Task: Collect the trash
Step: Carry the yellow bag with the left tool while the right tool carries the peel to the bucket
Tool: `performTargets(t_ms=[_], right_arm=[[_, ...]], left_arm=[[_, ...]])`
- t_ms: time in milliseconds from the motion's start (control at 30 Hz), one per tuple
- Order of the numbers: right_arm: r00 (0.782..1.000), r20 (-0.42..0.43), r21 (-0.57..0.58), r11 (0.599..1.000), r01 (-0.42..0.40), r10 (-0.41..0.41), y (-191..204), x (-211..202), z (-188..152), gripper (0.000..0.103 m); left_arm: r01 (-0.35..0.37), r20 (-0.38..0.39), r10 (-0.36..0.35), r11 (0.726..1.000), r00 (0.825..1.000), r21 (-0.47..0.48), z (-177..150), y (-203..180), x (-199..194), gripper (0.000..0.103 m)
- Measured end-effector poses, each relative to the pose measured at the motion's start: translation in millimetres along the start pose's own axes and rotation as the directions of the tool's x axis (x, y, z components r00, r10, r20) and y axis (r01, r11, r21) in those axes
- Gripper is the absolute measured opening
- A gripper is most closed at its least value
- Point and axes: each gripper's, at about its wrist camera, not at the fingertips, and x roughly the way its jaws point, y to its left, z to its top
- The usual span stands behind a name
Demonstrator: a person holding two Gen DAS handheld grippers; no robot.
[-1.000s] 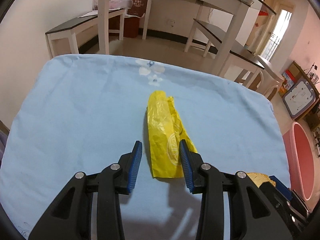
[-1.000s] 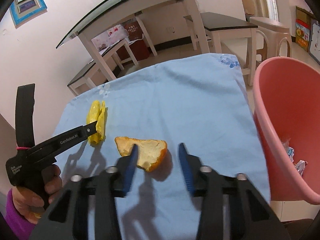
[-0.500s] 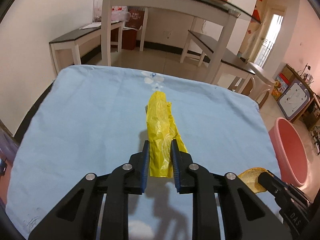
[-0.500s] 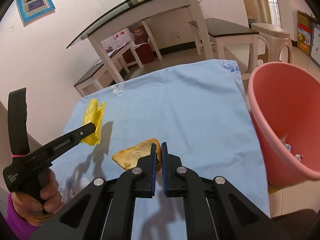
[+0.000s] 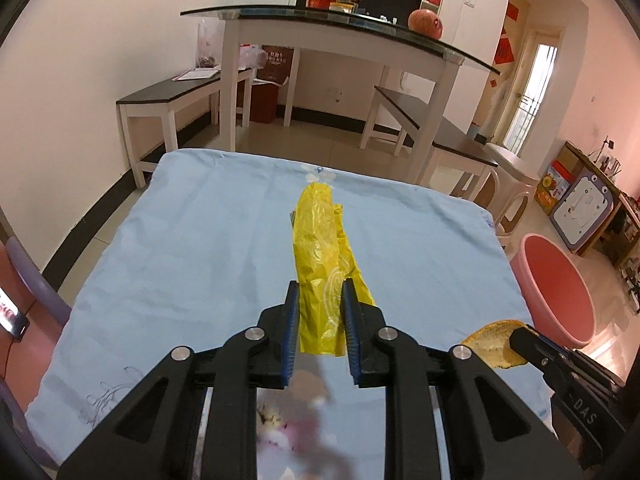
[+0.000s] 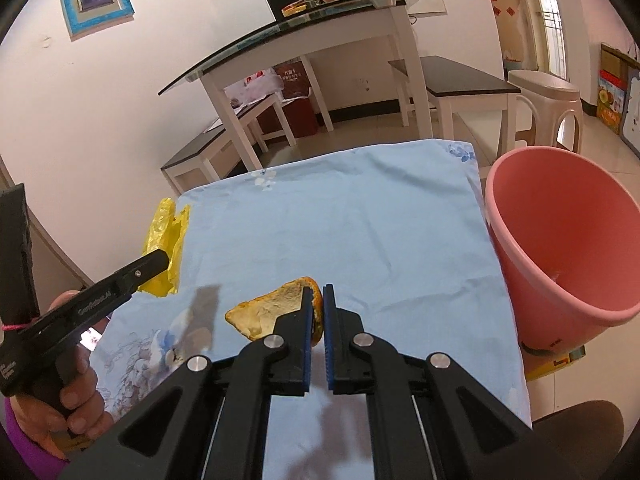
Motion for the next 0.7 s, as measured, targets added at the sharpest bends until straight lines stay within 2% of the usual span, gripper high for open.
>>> performTargets(t_ms=[700], right_arm=[[0.998,0.068,-0.01,1.0,-0.007,0.008,6.1,-46.7,-5.9,0.004]], left_arm=[[0.031,0.06,-0.034,0.998,0.998,0.053,-15.5,-24.5,-39.9,0.02]])
